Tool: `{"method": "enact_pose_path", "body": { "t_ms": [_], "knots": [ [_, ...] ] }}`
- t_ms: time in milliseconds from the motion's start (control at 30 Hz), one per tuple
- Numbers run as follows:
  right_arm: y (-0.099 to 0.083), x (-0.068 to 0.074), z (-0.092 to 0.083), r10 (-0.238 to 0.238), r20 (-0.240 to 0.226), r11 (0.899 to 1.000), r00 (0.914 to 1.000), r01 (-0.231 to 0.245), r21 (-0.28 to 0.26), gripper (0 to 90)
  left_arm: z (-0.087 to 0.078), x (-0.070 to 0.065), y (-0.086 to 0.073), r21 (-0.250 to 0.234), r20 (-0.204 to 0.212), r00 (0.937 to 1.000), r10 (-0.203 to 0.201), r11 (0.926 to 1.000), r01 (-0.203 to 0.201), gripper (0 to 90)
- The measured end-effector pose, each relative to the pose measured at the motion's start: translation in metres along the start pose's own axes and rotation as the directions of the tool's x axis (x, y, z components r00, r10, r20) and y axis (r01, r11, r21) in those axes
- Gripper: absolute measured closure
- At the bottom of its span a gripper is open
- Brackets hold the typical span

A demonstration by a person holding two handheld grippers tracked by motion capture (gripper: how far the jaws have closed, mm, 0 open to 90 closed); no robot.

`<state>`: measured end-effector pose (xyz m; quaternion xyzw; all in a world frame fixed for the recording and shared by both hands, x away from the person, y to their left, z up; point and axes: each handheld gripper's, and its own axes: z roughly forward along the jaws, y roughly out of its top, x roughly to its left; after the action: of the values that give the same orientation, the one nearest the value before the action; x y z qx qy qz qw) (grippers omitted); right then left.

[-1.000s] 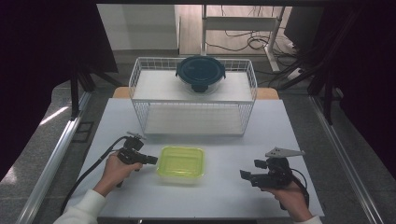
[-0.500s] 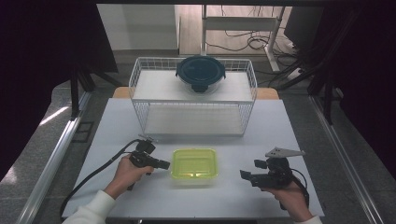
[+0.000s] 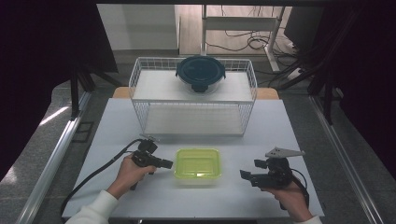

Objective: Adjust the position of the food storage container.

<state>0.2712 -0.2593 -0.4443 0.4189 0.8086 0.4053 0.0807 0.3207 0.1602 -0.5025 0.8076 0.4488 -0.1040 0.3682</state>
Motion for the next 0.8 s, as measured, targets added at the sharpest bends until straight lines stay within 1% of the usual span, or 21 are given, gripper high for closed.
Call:
{"method": "enact_pose_path", "body": {
  "t_ms": [100, 133, 200, 267, 333, 367, 400, 433, 467, 500, 533, 567, 600, 633, 667, 700, 767, 800],
  "knots": [
    [0.001, 0.0, -0.003, 0.005, 0.0, 1.0, 1.0, -0.005, -0.024, 23.3, -0.012, -0.004, -0.004, -0.05, -0.016, 0.9998, 0.013, 0.9987, -0.013, 90.0],
    [0.001, 0.0, -0.003, 0.005, 0.0, 1.0, 1.0, -0.005, -0.024, 23.3, -0.017, -0.006, -0.006, -0.079, -0.012, 0.9999, 0.012, 0.9968, -0.013, 90.0],
    [0.001, 0.0, -0.004, 0.004, 0.002, 0.999, 1.0, -0.004, -0.035, 23.3, -0.032, -0.013, -0.008, -0.14, 0.005, 1.0, 0.006, 0.9902, -0.005, 90.0],
    [0.001, 0.0, -0.003, 0.0, 0.0, 0.999, 1.0, 0.0, -0.039, 23.3, -0.05, -0.02, -0.01, -0.204, 0.004, 0.9999, 0.01, 0.979, -0.009, 90.0],
    [0.001, 0.001, -0.002, -0.002, -0.007, 0.999, 1.0, 0.002, -0.033, 23.3, -0.065, -0.026, -0.013, -0.262, -0.018, 0.9998, 0.009, 0.9649, -0.014, 90.0],
    [0.001, 0.003, 0.0, -0.003, -0.014, 1.0, 0.9999, 0.002, -0.031, 23.3, -0.075, -0.032, -0.017, -0.302, -0.053, 0.9986, 0.004, 0.9532, -0.02, 81.5],
    [0.001, 0.003, 0.0, -0.003, -0.014, 1.0, 0.9999, 0.002, -0.031, 23.3, -0.075, -0.032, -0.017, -0.302, -0.053, 0.9986, 0.004, 0.9532, -0.02, 77.0],
    [0.001, 0.003, 0.001, -0.002, -0.016, 1.0, 0.9999, 0.002, -0.029, 23.3, -0.079, -0.035, -0.019, -0.307, -0.068, 0.9976, 0.011, 0.9512, -0.032, 77.0],
    [0.001, 0.004, 0.002, -0.006, -0.017, 1.0, 0.9998, 0.005, -0.029, 23.3, -0.082, -0.04, -0.02, -0.309, -0.069, 0.9974, 0.019, 0.9502, -0.04, 71.3],
    [0.001, 0.004, 0.002, -0.01, -0.018, 1.0, 0.9998, 0.009, -0.027, 23.3, -0.085, -0.045, -0.021, -0.309, -0.078, 0.9966, 0.025, 0.9497, -0.048, 63.5],
    [0.001, 0.005, 0.002, -0.012, -0.02, 1.0, 0.9997, 0.011, -0.025, 23.3, -0.087, -0.048, -0.022, -0.312, -0.095, 0.9953, 0.02, 0.949, -0.048, 53.0],
    [0.001, 0.005, 0.003, -0.014, -0.018, 1.0, 0.9997, 0.014, -0.026, 23.4, -0.089, -0.051, -0.023, -0.321, -0.118, 0.993, 0.01, 0.9459, -0.048, 40.9],
    [0.001, 0.005, 0.003, -0.014, -0.018, 1.0, 0.9997, 0.014, -0.026, 23.4, -0.09, -0.054, -0.024, -0.327, -0.132, 0.9913, 0.004, 0.9437, -0.048, 40.9],
    [0.001, 0.006, 0.003, -0.015, -0.018, 1.0, 0.9997, 0.014, -0.025, 23.4, -0.09, -0.057, -0.026, -0.332, -0.145, 0.9894, 0.002, 0.942, -0.051, 33.7],
    [0.001, 0.006, 0.003, -0.015, -0.018, 1.0, 0.9997, 0.014, -0.025, 23.4, -0.09, -0.057, -0.026, -0.332, -0.145, 0.9894, 0.002, 0.942, -0.051, 30.7],
    [0.001, 0.006, 0.004, -0.015, -0.018, 1.0, 0.9997, 0.015, -0.025, 23.4, -0.089, -0.058, -0.027, -0.333, -0.162, 0.9868, 0.002, 0.9413, -0.056, 30.7],
    [0.001, 0.007, 0.005, -0.017, -0.019, 1.0, 0.9997, 0.016, -0.023, 23.4, -0.085, -0.058, -0.029, -0.324, -0.195, 0.9808, -0.001, 0.9439, -0.064, 27.2],
    [0.002, 0.007, 0.006, -0.02, -0.02, 1.0, 0.9996, 0.019, -0.021, 23.4, -0.084, -0.058, -0.03, -0.319, -0.2, 0.9797, -0.003, 0.9459, -0.062, 27.5]
  ]
}}
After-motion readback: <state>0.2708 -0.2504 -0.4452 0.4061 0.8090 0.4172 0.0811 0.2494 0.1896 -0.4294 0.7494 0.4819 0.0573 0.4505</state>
